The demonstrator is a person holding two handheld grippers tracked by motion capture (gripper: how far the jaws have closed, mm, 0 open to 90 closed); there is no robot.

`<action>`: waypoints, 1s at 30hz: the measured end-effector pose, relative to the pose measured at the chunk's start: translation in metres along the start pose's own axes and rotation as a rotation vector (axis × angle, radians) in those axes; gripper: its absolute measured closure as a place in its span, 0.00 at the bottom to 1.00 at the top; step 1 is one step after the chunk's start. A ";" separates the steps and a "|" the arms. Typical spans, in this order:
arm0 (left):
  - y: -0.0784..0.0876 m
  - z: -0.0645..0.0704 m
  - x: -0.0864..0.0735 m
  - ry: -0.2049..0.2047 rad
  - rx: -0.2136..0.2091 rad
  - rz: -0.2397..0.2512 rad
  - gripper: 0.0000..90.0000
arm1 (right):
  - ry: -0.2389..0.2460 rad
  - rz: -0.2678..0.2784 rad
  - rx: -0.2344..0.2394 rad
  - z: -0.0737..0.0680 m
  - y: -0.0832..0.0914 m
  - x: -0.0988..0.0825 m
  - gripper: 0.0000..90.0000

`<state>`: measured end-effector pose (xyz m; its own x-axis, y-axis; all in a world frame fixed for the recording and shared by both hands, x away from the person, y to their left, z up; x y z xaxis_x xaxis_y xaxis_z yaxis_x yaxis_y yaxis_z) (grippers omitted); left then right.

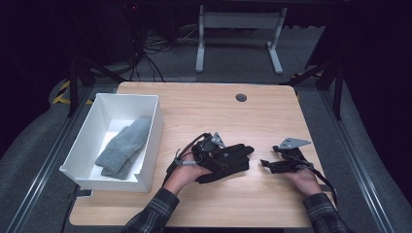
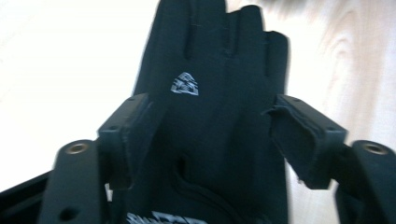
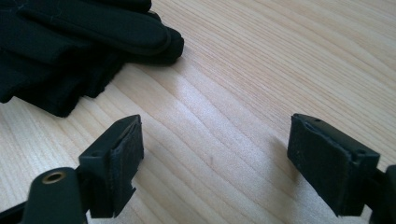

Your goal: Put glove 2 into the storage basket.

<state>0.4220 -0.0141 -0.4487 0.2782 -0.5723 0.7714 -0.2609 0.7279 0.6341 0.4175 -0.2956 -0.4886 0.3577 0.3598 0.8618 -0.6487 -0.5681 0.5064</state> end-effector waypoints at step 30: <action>-0.023 -0.002 -0.010 -0.022 -0.102 -0.047 0.73 | 0.002 -0.001 0.002 0.000 0.000 0.000 0.21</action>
<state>0.4275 -0.0241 -0.4709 0.2675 -0.6138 0.7428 -0.1521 0.7343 0.6616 0.4171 -0.2955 -0.4887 0.3567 0.3621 0.8612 -0.6471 -0.5691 0.5073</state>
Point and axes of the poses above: each handheld gripper's, and its own axes: y roughly backward along the jaws, x roughly out of its top, z roughly to its right, the point moved 3 cm from there along -y, roughly forward along the jaws, and after that the axes turned 12 degrees about z, right-handed, at the moved point
